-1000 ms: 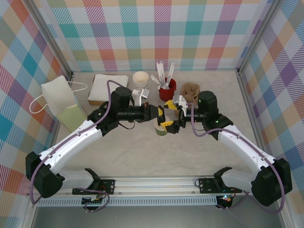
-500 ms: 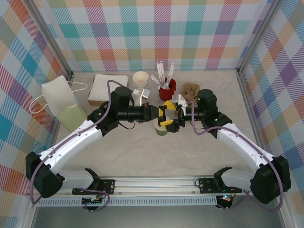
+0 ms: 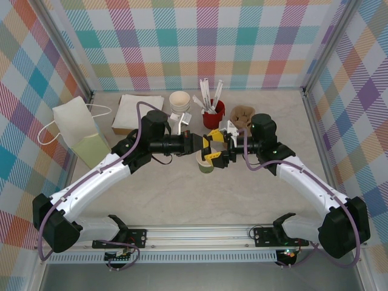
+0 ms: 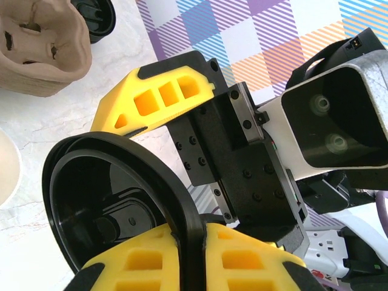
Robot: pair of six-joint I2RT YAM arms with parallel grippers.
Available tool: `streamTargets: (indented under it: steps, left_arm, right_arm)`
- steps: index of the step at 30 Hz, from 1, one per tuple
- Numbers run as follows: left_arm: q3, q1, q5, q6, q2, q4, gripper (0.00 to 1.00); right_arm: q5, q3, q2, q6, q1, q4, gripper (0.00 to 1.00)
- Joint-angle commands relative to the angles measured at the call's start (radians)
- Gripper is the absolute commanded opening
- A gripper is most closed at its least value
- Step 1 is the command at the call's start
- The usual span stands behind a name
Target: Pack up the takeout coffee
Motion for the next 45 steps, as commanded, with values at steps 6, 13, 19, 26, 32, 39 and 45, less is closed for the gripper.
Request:
streamTargets:
  steps: [6, 13, 19, 26, 32, 39, 45]
  left_arm:
    - [0.046, -0.006, 0.014, 0.014, -0.017, 0.036, 0.0]
    - [0.049, -0.006, -0.003, 0.015, -0.014, 0.016, 0.02]
    - [0.049, -0.006, -0.025, 0.022, -0.011, -0.012, 0.09]
    - [0.05, -0.006, -0.046, 0.027, -0.008, -0.034, 0.33]
    - [0.066, -0.004, -0.157, 0.081, -0.029, -0.168, 0.61]
    - [0.045, -0.005, -0.449, 0.135, -0.101, -0.362, 0.72]
    - [-0.08, -0.005, -0.596, 0.106, -0.182, -0.404, 0.74]
  right_arm:
    - [-0.058, 0.021, 0.003, -0.016, -0.002, -0.04, 0.76]
    - [-0.029, 0.031, -0.003, -0.028, -0.002, -0.089, 0.74]
    - [0.015, 0.049, -0.021, -0.048, -0.002, -0.177, 0.73]
    - [0.076, 0.074, -0.037, -0.076, -0.002, -0.298, 0.73]
    - [0.167, 0.126, -0.019, -0.1, -0.002, -0.454, 0.73]
    - [0.35, 0.255, 0.065, -0.099, 0.03, -0.692, 0.72]
    - [0.528, 0.372, 0.177, -0.077, 0.106, -0.82, 0.72]
